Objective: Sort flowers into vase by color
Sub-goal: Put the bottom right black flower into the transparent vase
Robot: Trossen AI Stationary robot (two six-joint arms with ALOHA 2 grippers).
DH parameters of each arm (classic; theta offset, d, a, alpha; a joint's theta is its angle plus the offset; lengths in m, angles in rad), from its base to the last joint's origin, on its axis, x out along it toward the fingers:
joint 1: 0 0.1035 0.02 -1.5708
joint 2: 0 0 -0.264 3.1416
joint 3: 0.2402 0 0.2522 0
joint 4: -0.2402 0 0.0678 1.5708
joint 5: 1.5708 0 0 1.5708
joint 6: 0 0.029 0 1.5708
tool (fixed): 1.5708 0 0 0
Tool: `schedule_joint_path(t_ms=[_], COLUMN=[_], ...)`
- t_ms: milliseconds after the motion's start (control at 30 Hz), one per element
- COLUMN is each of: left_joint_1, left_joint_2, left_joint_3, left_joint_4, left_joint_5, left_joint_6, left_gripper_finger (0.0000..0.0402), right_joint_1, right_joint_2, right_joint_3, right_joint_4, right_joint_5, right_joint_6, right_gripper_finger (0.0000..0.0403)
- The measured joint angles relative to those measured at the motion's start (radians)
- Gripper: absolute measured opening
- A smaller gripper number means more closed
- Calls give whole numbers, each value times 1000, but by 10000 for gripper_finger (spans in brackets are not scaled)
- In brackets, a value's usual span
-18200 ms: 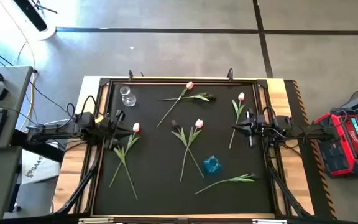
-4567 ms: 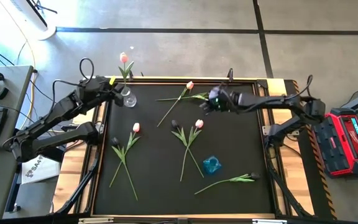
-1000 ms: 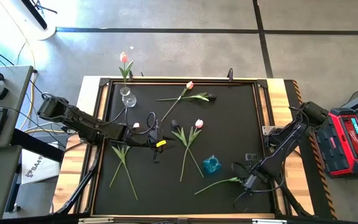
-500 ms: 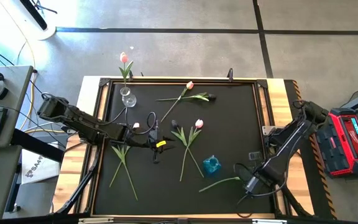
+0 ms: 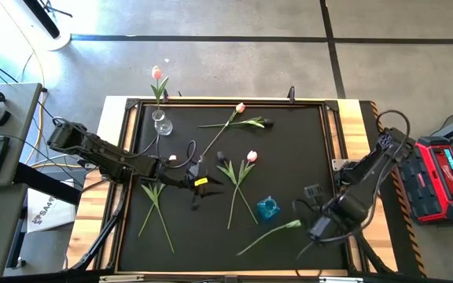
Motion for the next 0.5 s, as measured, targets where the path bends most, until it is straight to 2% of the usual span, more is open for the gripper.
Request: schedule_joint_path(t_ms=[233, 500], left_joint_1=[0, 36], left_joint_2=[0, 0], left_joint_3=[66, 105], left_joint_4=[-54, -99], left_joint_5=[60, 61], left_joint_6=[-25, -78], left_gripper_finger=[167, 186], right_joint_1=[-151, -313], right_joint_2=[0, 0], right_joint_3=[8, 8], right_joint_4=[-1, 63], right_joint_5=[115, 394], right_joint_6=[-287, -663], right_gripper_finger=[1, 1])
